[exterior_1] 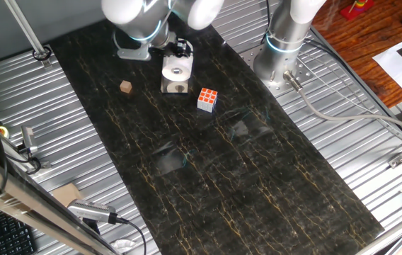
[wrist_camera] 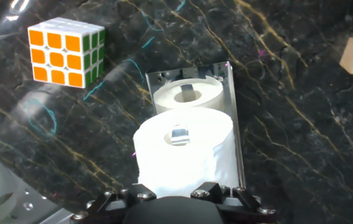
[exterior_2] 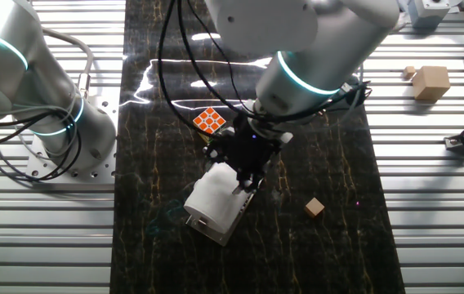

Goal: Take the roll of paper down from the shelf

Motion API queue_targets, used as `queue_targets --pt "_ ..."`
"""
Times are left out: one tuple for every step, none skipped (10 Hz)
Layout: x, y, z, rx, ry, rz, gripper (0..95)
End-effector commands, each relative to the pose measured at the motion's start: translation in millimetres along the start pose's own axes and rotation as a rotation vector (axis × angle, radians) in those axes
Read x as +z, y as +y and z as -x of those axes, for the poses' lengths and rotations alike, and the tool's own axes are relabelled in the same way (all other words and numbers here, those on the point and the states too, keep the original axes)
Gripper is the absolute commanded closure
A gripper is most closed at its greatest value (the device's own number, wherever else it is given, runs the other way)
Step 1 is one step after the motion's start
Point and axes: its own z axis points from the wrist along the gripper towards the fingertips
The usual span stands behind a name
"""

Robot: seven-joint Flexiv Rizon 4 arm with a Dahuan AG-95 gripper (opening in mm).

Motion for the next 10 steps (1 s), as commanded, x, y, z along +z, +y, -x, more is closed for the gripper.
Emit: queue_targets --pt "0.1 0.8 -1.2 0.043 -0.008 -0.025 19.0" --pt "0.3 0.7 -1.2 0.043 -0.015 -0.05 19.0" --pt "0.9 0.1 -1.1 0.037 -0.02 -0.074 19.0" --pt "3.0 -1.8 -0.6 0.032 -0.035 -0.086 19.0" --pt "4.2 -2.9 -0.3 0.031 -0.037 -0.088 19.0" --pt "4.7 -3.3 -0.2 0.027 -0.039 -0.087 19.0" --pt "6.0 -4.5 0.1 0.02 -0.047 -0.083 19.0" --pt "7.2 -5.5 0.4 0.017 -0.051 -0.081 38.0" --pt "9.1 -7.2 0.9 0.017 -0.058 -0.077 38.0" --pt "11.1 -8.8 1.4 0.017 -0.063 -0.072 38.0"
